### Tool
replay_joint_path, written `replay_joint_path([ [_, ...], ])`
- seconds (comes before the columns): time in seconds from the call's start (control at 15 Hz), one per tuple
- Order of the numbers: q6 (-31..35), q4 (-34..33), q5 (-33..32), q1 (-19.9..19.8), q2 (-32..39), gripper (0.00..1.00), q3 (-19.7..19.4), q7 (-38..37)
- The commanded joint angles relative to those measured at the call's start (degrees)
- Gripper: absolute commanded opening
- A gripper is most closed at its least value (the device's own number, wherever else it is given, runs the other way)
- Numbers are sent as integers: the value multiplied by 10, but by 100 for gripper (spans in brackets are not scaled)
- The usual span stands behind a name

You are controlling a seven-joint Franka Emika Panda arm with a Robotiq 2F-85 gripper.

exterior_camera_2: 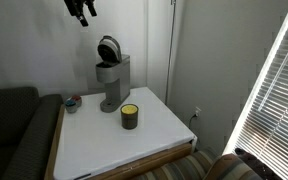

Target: Open the coffeemaker

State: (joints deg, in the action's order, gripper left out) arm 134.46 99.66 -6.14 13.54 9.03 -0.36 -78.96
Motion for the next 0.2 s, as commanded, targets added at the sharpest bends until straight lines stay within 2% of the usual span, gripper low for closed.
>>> replay_joint_path([
  [0.0, -5, 13, 5, -17, -14, 100, 16, 4],
  [0.13, -2, -2, -3, -14, 0, 100, 16, -2],
])
